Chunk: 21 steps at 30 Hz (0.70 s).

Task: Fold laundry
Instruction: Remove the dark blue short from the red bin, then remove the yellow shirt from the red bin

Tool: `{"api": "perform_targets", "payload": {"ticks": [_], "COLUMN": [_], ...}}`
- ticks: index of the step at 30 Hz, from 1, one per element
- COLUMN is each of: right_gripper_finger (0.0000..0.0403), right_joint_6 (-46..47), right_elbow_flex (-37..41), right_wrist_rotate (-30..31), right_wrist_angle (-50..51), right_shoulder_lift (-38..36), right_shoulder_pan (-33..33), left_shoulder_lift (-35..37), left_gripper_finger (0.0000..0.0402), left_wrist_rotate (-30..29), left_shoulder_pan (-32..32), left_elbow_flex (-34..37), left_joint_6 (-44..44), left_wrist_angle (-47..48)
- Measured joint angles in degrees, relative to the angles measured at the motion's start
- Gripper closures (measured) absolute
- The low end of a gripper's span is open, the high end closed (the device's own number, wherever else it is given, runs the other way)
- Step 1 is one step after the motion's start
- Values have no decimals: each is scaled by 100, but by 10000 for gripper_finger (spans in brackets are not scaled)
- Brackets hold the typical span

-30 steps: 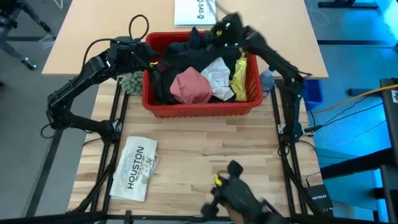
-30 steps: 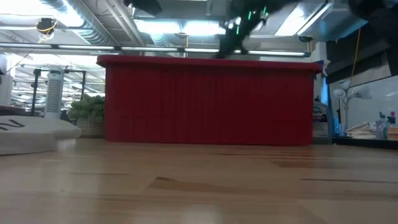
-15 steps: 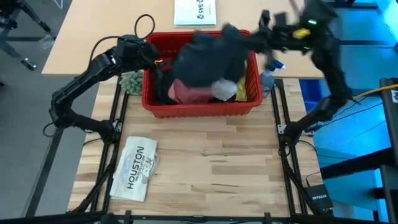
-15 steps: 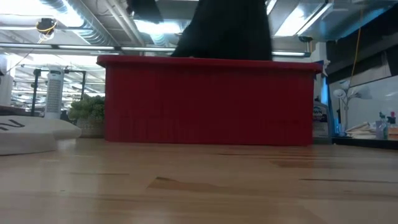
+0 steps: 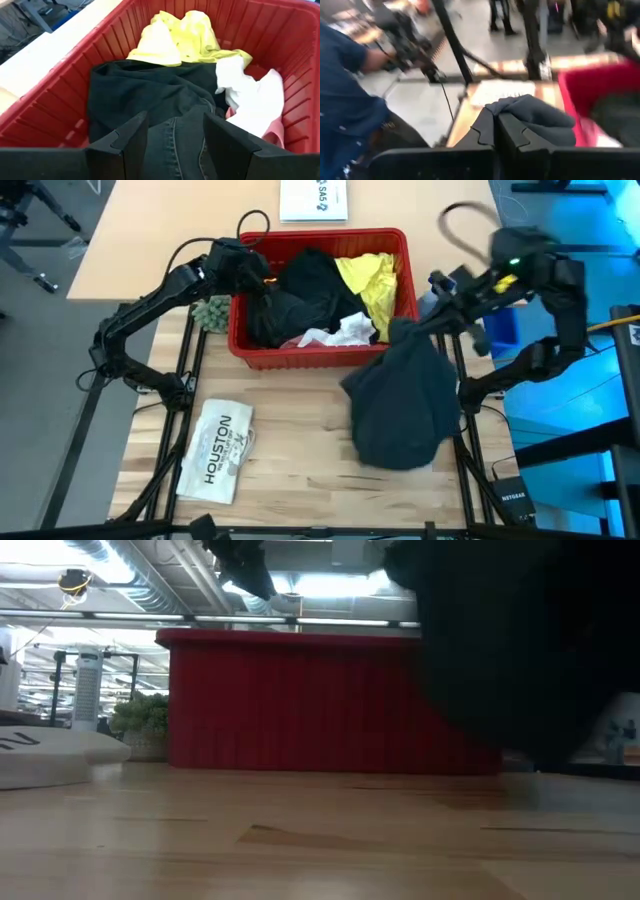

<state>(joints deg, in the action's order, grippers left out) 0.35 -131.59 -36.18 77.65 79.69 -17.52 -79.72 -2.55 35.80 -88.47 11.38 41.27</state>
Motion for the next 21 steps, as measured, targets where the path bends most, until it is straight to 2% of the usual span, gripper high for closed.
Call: {"api": "perform_targets", "payload": {"ticks": [3, 5, 13, 14, 18, 21], "right_gripper_finger": [392, 371, 209, 191, 145, 142], "right_joint_6": [-80, -233, -545, -538, -694, -857], "right_elbow_flex": [248, 483, 1656, 1821, 2595, 3211], "right_wrist_rotate": [338, 353, 535, 787, 2688, 3302], "right_wrist_angle": [23, -98, -628, -802, -1600, -2299], "right_shoulder_lift": [47, 47, 123, 124, 248, 556], "right_shoulder_pan": [48, 46, 26, 25, -256, -793], "left_shoulder_lift": [0, 0, 0, 0, 2, 2], "left_gripper_finger": [219, 219, 219, 219, 219, 219], "left_wrist_rotate": [2, 2, 2, 5, 2, 2], "left_shoulder_pan": [-69, -120, -361, -373, -397, -397], "left_elbow_flex": [0, 0, 0, 0, 0, 0], "left_joint_6": [-111, -181, -243, -241, -171, -1], "left_wrist_angle": [0, 0, 69, 93, 291, 454]}}
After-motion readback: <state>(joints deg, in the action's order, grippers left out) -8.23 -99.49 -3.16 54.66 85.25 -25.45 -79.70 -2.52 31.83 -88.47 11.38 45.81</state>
